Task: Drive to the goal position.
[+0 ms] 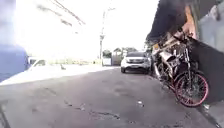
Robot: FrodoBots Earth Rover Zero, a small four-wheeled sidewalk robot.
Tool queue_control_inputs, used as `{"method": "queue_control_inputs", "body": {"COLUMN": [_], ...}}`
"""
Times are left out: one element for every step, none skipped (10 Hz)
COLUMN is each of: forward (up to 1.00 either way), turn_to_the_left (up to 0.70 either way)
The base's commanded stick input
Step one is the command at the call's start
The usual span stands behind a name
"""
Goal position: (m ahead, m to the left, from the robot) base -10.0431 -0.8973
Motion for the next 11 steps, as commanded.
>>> {"method": "queue_control_inputs", "body": {"forward": [0.0,0.0,0.0,0.0,0.0,0.0,0.0,0.0,0.0,0.0,0.0], "turn_to_the_left": [1.0,1.0,1.0,1.0,1.0,1.0,1.0,1.0,1.0,1.0,1.0]}}
